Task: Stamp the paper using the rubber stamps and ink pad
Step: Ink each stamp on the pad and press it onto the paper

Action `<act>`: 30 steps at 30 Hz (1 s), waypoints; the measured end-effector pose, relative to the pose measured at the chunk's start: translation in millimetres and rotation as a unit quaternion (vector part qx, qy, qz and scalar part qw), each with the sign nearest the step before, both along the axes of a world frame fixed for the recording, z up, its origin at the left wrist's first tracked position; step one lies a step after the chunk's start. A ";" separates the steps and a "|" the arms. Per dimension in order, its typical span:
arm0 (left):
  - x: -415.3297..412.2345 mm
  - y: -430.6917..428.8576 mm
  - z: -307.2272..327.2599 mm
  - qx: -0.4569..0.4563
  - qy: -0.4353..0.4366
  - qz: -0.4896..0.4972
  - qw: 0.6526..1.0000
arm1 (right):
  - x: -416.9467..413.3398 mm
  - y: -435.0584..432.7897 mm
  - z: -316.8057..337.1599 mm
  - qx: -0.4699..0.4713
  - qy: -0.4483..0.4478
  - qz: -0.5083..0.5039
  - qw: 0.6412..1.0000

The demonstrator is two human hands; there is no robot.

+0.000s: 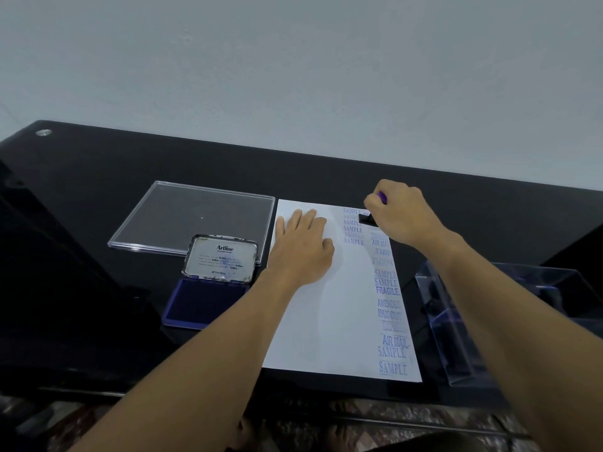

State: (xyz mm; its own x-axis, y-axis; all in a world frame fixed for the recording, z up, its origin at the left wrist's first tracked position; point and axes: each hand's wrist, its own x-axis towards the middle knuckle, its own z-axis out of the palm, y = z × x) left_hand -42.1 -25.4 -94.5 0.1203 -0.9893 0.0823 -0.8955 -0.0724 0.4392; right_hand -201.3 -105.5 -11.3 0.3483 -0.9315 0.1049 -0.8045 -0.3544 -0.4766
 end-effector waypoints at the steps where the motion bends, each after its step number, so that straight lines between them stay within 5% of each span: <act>1: 0.2 0.2 0.1 0.000 -0.002 0.000 1.000 | -0.2 0.5 0.1 0.000 0.001 0.000 1.000; 14: 3.4 -4.7 12.7 0.032 0.059 0.013 0.998 | -2.9 2.6 6.0 -0.001 -0.004 0.007 1.000; 23: 7.5 6.4 50.5 -0.055 0.169 0.047 0.983 | -1.8 13.5 26.8 -0.023 0.000 0.012 1.000; 30: 24.2 28.7 80.1 -0.057 0.165 0.049 0.983 | 2.0 32.0 42.7 -0.023 -0.021 0.007 0.999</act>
